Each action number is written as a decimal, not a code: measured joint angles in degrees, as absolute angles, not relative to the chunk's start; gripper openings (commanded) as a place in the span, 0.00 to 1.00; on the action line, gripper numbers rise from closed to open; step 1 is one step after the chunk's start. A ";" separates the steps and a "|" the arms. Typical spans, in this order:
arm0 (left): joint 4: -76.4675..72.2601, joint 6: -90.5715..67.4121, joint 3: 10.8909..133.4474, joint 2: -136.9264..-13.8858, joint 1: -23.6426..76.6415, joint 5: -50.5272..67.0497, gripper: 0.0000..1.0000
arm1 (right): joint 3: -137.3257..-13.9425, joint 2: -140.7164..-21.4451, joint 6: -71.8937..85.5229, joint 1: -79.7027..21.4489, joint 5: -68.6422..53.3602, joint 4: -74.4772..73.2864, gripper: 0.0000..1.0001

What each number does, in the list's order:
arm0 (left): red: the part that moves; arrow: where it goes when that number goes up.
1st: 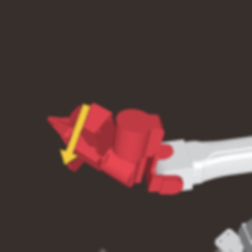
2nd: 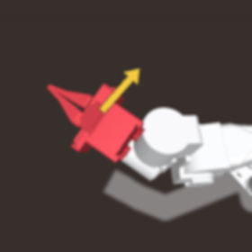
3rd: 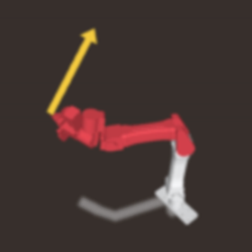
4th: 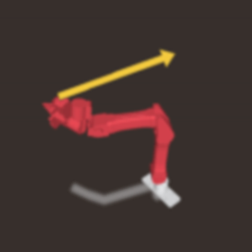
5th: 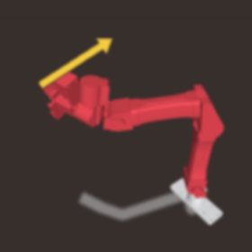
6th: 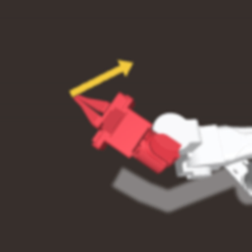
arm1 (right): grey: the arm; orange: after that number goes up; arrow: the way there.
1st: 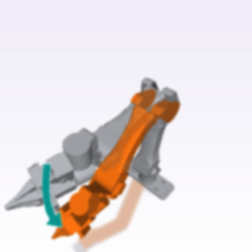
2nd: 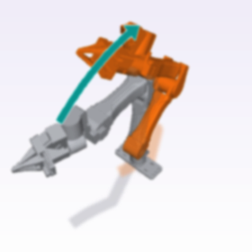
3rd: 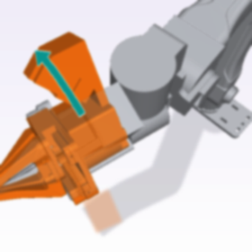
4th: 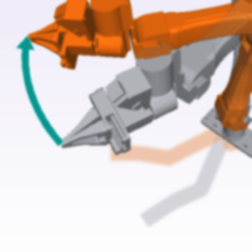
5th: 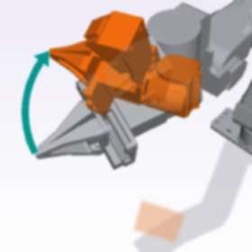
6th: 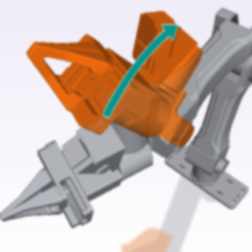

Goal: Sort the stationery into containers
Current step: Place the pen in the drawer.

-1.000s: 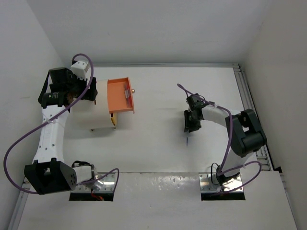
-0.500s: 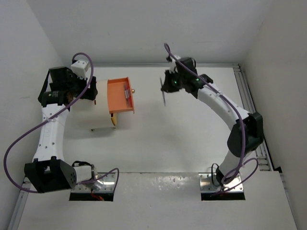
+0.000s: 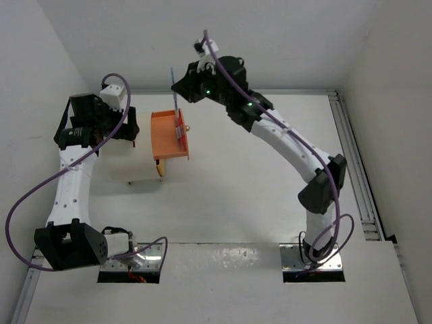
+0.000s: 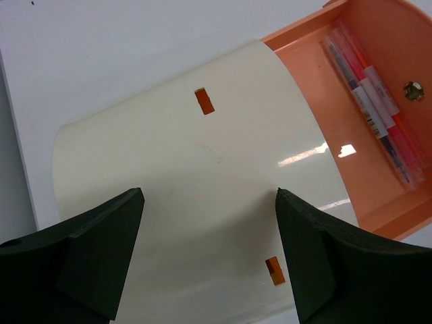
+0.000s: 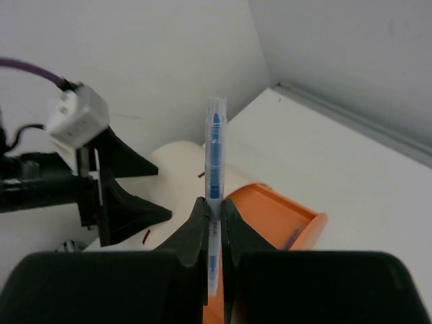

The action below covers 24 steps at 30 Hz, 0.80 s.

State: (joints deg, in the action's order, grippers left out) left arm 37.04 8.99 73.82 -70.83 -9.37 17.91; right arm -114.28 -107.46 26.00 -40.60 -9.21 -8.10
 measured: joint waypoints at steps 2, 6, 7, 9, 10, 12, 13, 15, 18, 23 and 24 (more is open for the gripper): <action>36.99 8.71 73.82 -70.87 -9.39 18.09 0.85 | -114.30 -110.76 26.26 -41.89 -8.97 -7.94 0.00; 36.99 8.51 73.82 -70.89 -9.39 18.09 0.85 | -114.30 -117.36 26.37 -44.14 -8.36 -8.54 0.00; 36.99 8.51 73.82 -70.89 -9.37 18.09 0.85 | -114.30 -118.24 26.37 -44.47 -8.14 -8.95 0.00; 36.99 8.54 73.80 -70.89 -9.39 18.06 0.85 | -114.08 -119.46 26.46 -45.23 -7.94 -9.78 0.00; 36.97 8.54 73.80 -70.89 -9.37 18.09 0.85 | -114.06 -119.61 26.72 -45.52 -7.86 -10.20 0.00; 36.91 8.54 73.76 -70.89 -9.37 18.09 0.85 | -114.06 -119.63 27.70 -45.80 -7.73 -10.66 0.00; 36.88 8.54 73.73 -70.89 -9.39 18.09 0.85 | -114.06 -119.63 28.53 -45.87 -7.64 -10.63 0.00; 36.82 8.54 73.71 -70.89 -9.39 18.11 0.85 | -113.89 -119.63 30.46 -45.89 -7.49 -11.03 0.00; 36.71 8.54 73.65 -70.89 -9.37 18.22 0.85 | -113.01 -119.63 32.45 -45.89 -7.42 -11.94 0.13; 36.71 8.56 73.65 -70.89 -9.39 18.22 0.85 | -111.53 -119.63 36.32 -45.67 -7.20 -14.52 0.51; 36.73 8.56 73.65 -70.89 -9.37 18.26 0.85 | -111.50 -119.63 36.99 -45.45 -7.64 -14.57 0.54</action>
